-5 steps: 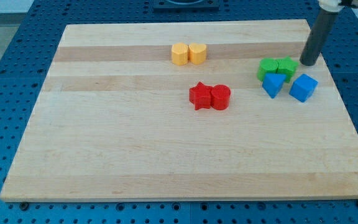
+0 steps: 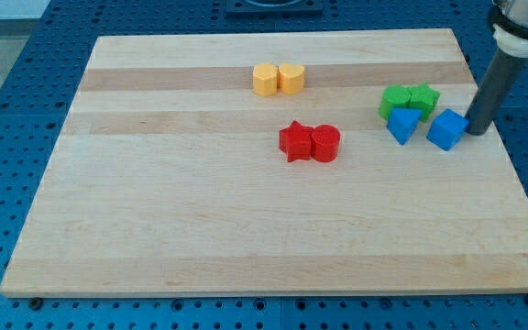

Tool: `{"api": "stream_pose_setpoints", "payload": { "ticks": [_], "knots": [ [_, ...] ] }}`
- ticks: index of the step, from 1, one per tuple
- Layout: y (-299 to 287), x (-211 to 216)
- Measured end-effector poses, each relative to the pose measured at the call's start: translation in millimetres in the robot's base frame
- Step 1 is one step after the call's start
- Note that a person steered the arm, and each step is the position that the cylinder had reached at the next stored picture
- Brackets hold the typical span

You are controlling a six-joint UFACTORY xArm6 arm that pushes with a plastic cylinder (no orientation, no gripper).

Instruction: Push the blue cube close to the blue triangle

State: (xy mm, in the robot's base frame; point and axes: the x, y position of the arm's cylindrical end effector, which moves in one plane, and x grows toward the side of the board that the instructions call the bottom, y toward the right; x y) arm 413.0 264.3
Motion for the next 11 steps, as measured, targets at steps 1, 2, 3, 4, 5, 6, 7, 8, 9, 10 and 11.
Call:
{"api": "stream_pose_setpoints", "payload": {
  "ticks": [1, 2, 3, 4, 5, 6, 7, 8, 9, 10, 11],
  "knots": [
    [-10.8, 1.7],
    [-17.5, 1.7],
    [-7.7, 12.8],
    [8.1, 26.4],
    [7.8, 28.2],
    [-5.1, 28.2],
    [-24.6, 28.2],
    [-30.0, 28.2],
    [-30.5, 28.2],
    [-10.4, 28.2],
    [-5.3, 26.8]
  ]
}}
